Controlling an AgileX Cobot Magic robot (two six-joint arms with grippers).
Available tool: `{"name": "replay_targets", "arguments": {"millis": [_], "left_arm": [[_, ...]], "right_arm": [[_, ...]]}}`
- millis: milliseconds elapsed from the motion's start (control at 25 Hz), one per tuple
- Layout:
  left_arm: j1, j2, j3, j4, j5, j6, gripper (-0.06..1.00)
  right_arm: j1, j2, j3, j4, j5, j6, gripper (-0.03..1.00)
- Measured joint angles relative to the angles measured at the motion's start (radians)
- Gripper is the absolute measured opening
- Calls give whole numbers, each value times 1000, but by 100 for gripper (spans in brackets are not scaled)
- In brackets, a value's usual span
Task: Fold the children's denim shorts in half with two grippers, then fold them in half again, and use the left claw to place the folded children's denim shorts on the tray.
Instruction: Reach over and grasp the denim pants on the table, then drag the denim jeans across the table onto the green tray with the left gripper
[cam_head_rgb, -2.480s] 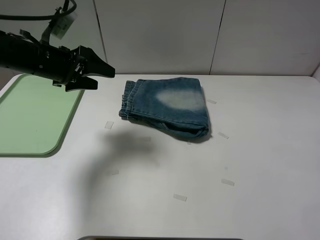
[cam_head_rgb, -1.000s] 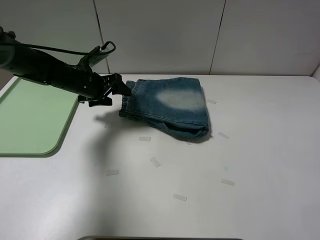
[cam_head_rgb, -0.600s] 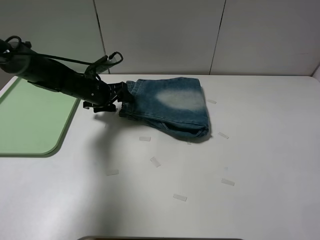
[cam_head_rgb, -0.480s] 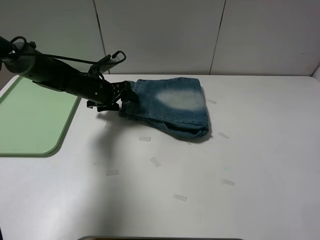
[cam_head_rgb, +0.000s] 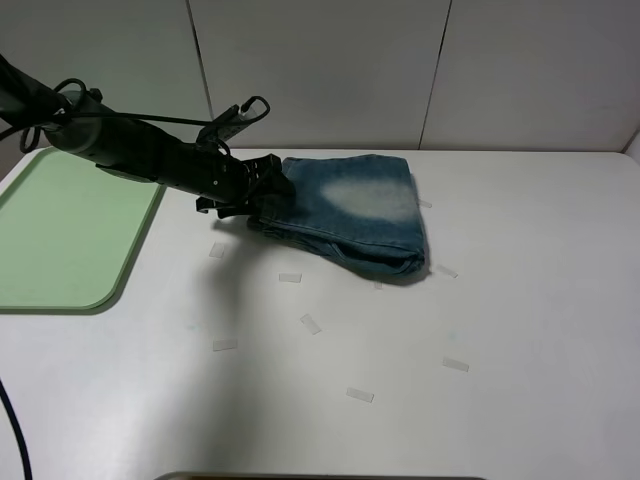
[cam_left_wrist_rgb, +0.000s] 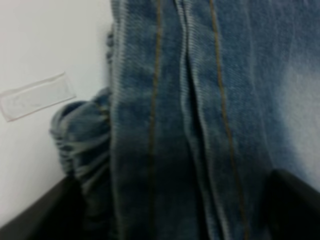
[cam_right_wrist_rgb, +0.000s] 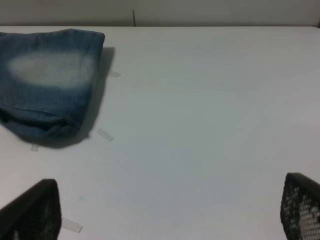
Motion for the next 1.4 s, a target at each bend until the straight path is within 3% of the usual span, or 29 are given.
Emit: {"name": "replay_targets", "arguments": {"millis": [200,320,760,840,1000,1120,1400], "left_arm": [[-7,11,1,-10,-24,0,34],[-9,11,1,-12,-25,-1,20],[-9,10,0,-11,-17,2,19],[-9,6,-8,20,-12,7,19],[-12,-44,-22,183,-7,-1,18],[-15,-102,-24,361,-6,-52,17],[-12,-232,-25,823,-38,-335,17]], "right_arm": [[0,0,0,0,0,0,66],[0,0,0,-1,0,0,66],[0,0,0,-1,0,0,66],[0,0,0,-1,0,0,66],[0,0,0,-1,0,0,66],[0,0,0,-1,0,0,66],[0,0,0,-1,0,0,66]]}}
